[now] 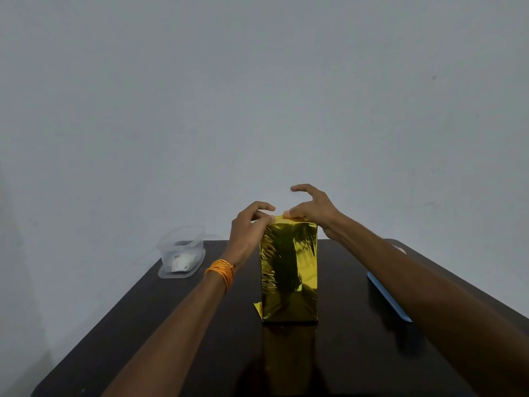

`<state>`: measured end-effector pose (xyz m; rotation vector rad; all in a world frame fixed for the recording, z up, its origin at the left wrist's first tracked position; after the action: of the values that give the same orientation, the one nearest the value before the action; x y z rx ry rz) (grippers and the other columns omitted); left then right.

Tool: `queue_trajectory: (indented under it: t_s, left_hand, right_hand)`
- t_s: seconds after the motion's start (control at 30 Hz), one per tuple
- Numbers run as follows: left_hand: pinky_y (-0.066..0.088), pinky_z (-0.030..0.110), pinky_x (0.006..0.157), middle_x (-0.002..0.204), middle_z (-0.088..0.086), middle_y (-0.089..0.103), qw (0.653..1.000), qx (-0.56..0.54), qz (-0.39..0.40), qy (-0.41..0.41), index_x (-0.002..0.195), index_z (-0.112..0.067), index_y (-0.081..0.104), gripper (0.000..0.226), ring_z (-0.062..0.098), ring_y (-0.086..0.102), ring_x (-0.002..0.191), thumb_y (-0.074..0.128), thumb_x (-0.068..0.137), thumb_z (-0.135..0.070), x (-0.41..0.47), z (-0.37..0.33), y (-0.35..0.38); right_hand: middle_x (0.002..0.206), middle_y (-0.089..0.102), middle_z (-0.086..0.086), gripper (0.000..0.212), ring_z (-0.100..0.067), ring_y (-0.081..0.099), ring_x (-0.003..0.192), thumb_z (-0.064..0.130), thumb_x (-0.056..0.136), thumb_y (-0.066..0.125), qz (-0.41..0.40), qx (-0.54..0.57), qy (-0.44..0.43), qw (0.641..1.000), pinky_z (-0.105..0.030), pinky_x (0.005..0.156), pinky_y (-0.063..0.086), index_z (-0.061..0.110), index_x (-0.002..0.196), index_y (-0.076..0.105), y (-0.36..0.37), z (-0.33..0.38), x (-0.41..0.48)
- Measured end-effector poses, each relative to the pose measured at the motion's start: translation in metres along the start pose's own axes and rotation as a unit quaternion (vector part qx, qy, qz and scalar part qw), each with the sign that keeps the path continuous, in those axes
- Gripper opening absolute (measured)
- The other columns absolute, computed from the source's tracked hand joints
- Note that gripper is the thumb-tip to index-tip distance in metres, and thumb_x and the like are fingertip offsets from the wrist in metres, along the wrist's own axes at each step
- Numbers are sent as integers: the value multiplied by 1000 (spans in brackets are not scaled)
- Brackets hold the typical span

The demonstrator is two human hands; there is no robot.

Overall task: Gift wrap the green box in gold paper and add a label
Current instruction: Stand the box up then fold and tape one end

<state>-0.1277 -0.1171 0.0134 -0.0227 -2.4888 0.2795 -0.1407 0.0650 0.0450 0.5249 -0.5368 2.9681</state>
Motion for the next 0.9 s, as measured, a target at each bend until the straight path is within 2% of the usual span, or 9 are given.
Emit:
queue_trajectory:
  t_s: [0.1, 0.2, 0.3, 0.43, 0.5, 0.57, 0.63, 0.8, 0.9]
  left_hand:
    - [53, 30, 81, 91, 1, 65, 1000, -6, -1, -12, 107, -21, 70, 21, 14, 62, 92, 56, 95, -11, 1, 0, 4]
    - [49, 29, 82, 99, -1, 66, 1000, -1, -12, -15, 102, -22, 71, 21, 9, 59, 94, 56, 93, -9, 2, 0, 7]
    - [47, 23, 80, 105, -5, 66, 1000, 13, -17, -12, 98, -20, 72, 21, 6, 57, 96, 55, 93, -8, 3, -3, 9]
    - [42, 18, 66, 98, -1, 68, 987, 141, -56, 50, 103, -20, 70, 21, 7, 58, 81, 49, 99, -15, -5, -16, 8]
    - [39, 18, 74, 105, -1, 67, 956, 265, -67, 109, 110, -19, 67, 24, 9, 55, 96, 47, 101, -25, -15, -29, 13]
    - [42, 25, 87, 116, 0, 64, 920, 347, -65, 171, 116, -17, 66, 31, 14, 50, 112, 44, 101, -34, -28, -45, 25]
    - [42, 32, 95, 117, 3, 63, 899, 385, -47, 205, 120, -17, 64, 39, 17, 51, 114, 41, 101, -41, -40, -55, 39]
    - [41, 38, 100, 114, 6, 62, 870, 459, -35, 177, 129, -19, 54, 55, 22, 54, 109, 37, 95, -57, -58, -50, 58]
    - [40, 40, 101, 116, 9, 61, 860, 481, -38, 168, 132, -17, 51, 62, 25, 53, 111, 38, 91, -61, -60, -48, 58]
  right_hand:
    - [125, 56, -9, 66, -31, 64, 105, 12, 73, 87, 2, 18, 29, 999, -45, 84, 60, 30, 129, 55, 0, -10, 6]
    - [125, 59, -15, 77, -34, 63, 108, 11, 69, 88, 0, 31, 37, 999, -51, 92, 56, 31, 133, 50, -2, -16, 9]
    - [123, 58, -16, 84, -36, 63, 108, 7, 70, 87, 2, 48, 47, 998, -51, 92, 56, 30, 139, 44, -2, -17, 8]
    - [132, 52, -18, 85, -39, 59, 114, 10, 69, 89, 7, 49, 49, 998, -52, 96, 54, 31, 138, 44, 1, -18, 6]
    - [132, 52, -18, 84, -38, 61, 111, 11, 70, 88, 9, 44, 47, 998, -48, 91, 56, 32, 138, 44, 0, -18, 4]
    - [125, 56, -19, 77, -31, 65, 99, 9, 76, 82, 11, 36, 43, 998, -39, 77, 59, 30, 139, 44, -1, -17, 2]
    - [123, 56, -17, 71, -23, 64, 89, 6, 81, 74, 7, 20, 39, 999, -31, 65, 54, 28, 141, 43, -3, -17, -1]
    - [129, 51, -7, 73, -17, 61, 96, 10, 82, 78, -3, 26, 24, 999, -19, 61, 49, 24, 143, 42, -4, -18, -6]
    - [135, 49, -9, 77, -26, 60, 109, 13, 78, 83, -12, 40, 18, 999, -23, 67, 52, 23, 143, 43, -3, -19, -5]
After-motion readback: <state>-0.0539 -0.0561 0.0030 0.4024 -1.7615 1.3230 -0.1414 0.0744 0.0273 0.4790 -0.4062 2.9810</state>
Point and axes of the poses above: each hand's wrist, its own x-axis towards the middle knuckle, its own y-axis out of the palm, z = x × y, the point moved 5 cm from there along x, towards the middle knuckle
